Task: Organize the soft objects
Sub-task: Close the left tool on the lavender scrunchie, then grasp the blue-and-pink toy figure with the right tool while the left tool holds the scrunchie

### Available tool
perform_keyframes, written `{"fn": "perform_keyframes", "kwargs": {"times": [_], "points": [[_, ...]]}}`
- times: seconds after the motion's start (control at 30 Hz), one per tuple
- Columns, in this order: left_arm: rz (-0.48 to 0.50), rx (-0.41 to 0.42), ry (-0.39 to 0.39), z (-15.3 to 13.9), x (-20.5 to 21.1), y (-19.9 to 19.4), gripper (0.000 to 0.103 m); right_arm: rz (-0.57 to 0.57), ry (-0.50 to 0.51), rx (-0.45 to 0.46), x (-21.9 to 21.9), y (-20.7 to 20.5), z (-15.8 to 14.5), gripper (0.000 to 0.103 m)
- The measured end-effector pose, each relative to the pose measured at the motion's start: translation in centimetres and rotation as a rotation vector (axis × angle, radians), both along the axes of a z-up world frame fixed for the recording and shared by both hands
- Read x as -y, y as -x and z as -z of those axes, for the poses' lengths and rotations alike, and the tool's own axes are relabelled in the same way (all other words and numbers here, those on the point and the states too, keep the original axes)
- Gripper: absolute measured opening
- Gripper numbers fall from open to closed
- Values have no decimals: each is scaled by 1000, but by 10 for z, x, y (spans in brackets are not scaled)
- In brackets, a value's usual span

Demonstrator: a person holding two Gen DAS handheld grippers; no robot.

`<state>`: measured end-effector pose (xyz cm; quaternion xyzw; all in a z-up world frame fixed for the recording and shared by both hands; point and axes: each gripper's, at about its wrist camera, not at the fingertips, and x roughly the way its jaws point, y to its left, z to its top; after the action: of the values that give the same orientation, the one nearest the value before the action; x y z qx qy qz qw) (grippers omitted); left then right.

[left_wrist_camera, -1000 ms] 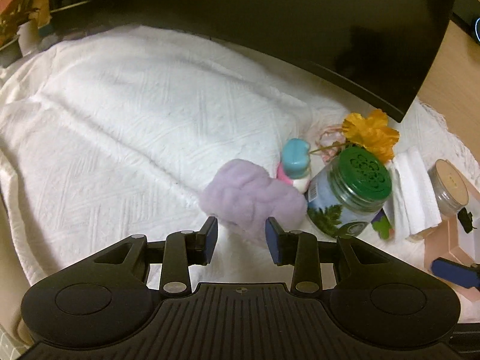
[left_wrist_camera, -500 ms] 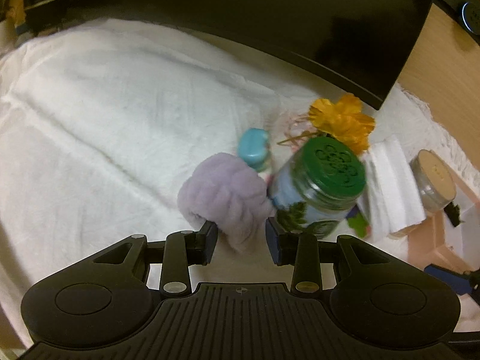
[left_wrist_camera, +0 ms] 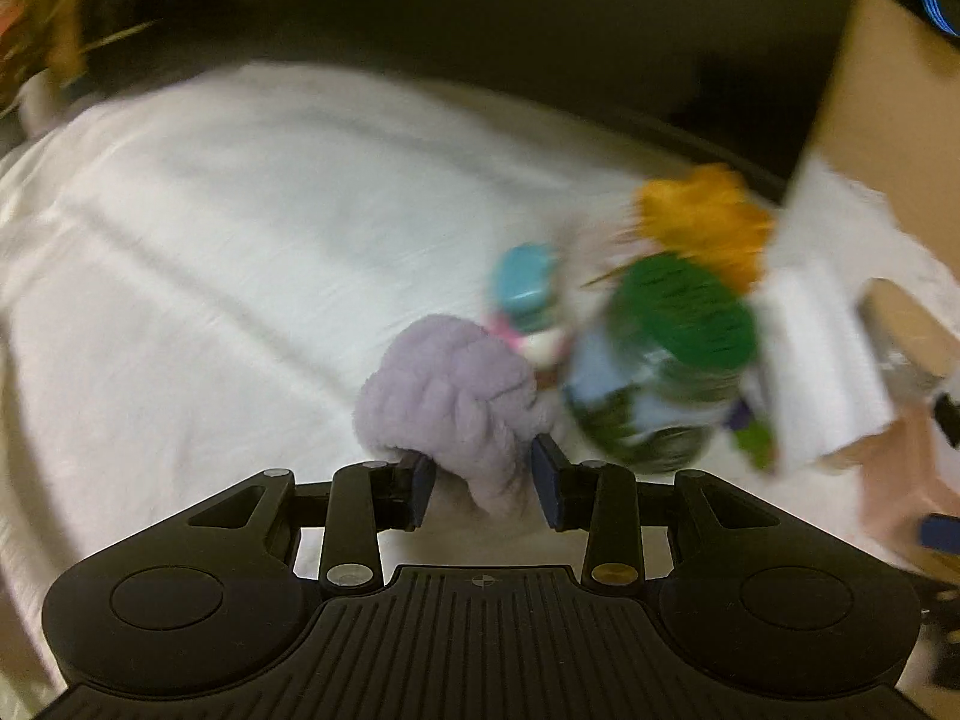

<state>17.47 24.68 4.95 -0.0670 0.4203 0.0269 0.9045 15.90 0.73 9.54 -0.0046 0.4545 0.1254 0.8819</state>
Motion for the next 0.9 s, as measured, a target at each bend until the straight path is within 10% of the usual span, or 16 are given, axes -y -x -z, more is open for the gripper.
{"fn": "perform_keyframes", "kwargs": {"times": [0.37,0.63,0.9], "points": [[-136,26,-102,-17,-46,20,42,-11,-59,-36,10,2,11,67],[-241,103,431,-20,-103,27,42,-50,-43,-39,2,11,14,67],[-243,-50,84,5,-74,-5,42,-72,-25,-37,-2,16,15,67]]}}
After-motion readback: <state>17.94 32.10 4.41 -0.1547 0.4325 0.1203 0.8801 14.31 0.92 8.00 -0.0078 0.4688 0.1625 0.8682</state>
